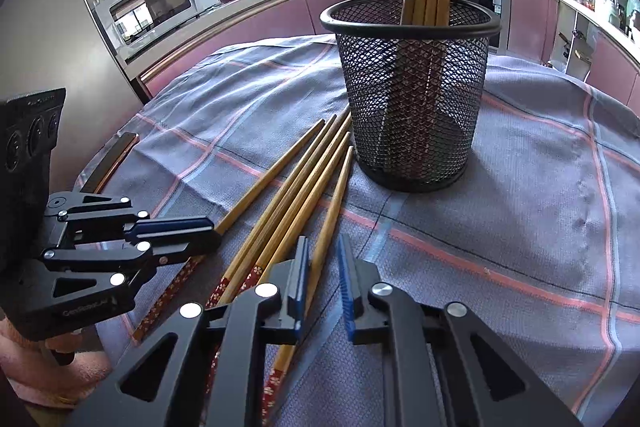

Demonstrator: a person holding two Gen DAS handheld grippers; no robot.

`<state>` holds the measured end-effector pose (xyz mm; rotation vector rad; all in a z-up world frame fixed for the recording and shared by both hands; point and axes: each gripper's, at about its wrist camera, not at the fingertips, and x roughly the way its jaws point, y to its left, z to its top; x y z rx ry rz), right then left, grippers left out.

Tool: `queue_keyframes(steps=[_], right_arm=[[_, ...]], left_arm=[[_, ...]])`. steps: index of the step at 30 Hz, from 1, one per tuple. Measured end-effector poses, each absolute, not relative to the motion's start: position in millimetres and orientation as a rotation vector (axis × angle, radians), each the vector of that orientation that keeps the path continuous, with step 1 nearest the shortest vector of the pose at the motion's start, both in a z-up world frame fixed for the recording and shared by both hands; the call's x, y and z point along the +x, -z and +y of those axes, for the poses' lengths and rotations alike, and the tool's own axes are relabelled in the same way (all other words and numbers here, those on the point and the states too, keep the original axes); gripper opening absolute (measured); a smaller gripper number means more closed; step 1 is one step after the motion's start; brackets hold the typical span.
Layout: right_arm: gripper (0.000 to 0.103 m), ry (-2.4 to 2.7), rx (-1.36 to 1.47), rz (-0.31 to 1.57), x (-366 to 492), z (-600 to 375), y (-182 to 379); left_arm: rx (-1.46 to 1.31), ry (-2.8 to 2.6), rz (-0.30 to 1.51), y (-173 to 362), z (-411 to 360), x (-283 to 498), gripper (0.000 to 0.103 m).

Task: Organize utensils
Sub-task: 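Grasp a chopstick with the left gripper while the right gripper grasps another chopstick, then lift both held chopsticks up from the cloth toward the mesh cup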

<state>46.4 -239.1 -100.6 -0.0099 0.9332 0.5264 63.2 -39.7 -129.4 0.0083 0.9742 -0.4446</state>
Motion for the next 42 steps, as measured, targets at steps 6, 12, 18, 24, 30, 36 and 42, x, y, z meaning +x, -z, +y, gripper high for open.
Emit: queue_keyframes(steps=[6,12,18,24,30,36,42], right_arm=[[0.008,-0.537,-0.036,0.944,39,-240,98],[0.012,-0.512,-0.041,0.944,41,-242,99],[0.013,-0.491,-0.068,0.931,52,-235,100],[0.013,-0.474,-0.111,0.917,60,-227,100],[0.007,-0.473,-0.085,0.919,61,-230,100],[0.005,-0.491,-0.042,0.915,56,-239,95],[0.005,-0.531,0.012,0.873,47,-253,78]], left_arm=[[0.032,0.439,0.936,120,-40,66,0.018],[0.058,0.422,0.938,122,-45,89,0.023],[0.083,0.411,0.955,127,-48,109,0.025],[0.122,0.404,0.957,131,-59,115,0.02],[0.09,0.384,0.95,132,-60,113,0.009],[0.037,0.382,0.944,127,-52,107,0.008],[-0.012,0.409,0.901,104,-39,96,0.008]])
